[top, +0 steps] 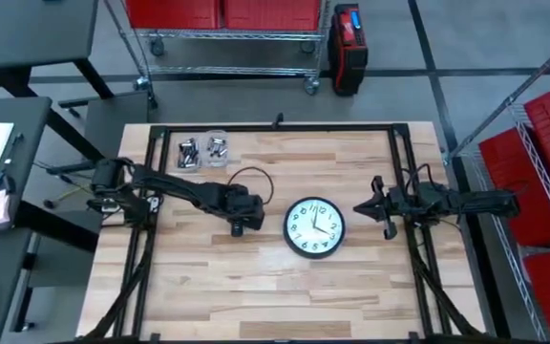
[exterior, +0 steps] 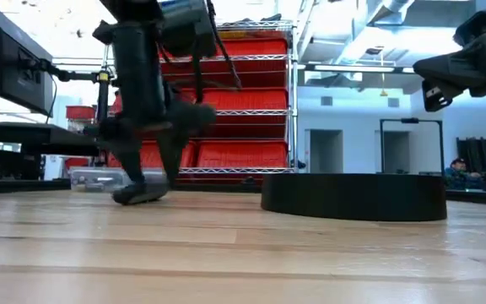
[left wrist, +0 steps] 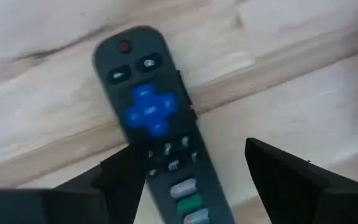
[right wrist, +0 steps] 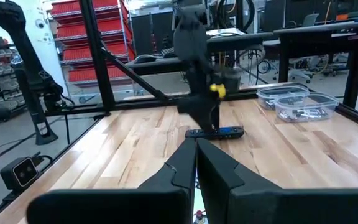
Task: Insert battery
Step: Remove the remote’s battery cover
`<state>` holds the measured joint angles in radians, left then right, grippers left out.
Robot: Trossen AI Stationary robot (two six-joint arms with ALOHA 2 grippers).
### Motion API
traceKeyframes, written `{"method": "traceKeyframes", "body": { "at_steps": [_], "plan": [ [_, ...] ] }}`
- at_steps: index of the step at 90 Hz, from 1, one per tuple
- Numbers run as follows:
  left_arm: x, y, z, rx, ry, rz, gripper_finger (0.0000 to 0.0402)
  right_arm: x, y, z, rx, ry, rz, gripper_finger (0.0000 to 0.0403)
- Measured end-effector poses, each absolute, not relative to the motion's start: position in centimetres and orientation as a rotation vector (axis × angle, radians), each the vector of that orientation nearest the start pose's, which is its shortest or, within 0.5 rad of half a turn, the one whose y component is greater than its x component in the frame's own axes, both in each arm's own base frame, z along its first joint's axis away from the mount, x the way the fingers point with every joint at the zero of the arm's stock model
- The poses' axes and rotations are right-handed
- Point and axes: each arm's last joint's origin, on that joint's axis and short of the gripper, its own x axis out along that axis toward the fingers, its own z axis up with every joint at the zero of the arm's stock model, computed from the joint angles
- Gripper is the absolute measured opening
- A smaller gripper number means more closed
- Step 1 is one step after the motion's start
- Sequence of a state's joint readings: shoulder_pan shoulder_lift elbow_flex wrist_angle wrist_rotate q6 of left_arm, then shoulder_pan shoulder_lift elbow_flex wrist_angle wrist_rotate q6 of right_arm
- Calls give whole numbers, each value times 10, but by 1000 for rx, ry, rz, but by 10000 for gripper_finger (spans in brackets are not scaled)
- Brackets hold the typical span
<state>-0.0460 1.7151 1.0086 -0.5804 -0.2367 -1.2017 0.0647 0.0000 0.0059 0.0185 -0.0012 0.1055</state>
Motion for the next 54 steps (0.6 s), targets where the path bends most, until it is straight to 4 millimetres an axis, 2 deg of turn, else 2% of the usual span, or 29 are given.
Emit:
{"method": "traceKeyframes", "body": {
  "at_steps": [10, 31, 39, 50, 54],
  "plan": [
    [314, -8, 148, -831, 1021, 903, 248, 97, 6, 168, 106, -25, 68, 7],
    [315, -10, 146, -792, 1008, 905, 242, 98, 6, 167, 106, -16, 67, 7],
    [314, -10, 146, -783, 1019, 900, 216, 98, 6, 167, 106, -14, 67, 7],
    [314, -10, 146, -784, 1018, 899, 154, 98, 6, 167, 106, -13, 67, 7],
    [314, -10, 146, -783, 1019, 899, 148, 98, 6, 167, 106, -14, 67, 7]
  ]
}}
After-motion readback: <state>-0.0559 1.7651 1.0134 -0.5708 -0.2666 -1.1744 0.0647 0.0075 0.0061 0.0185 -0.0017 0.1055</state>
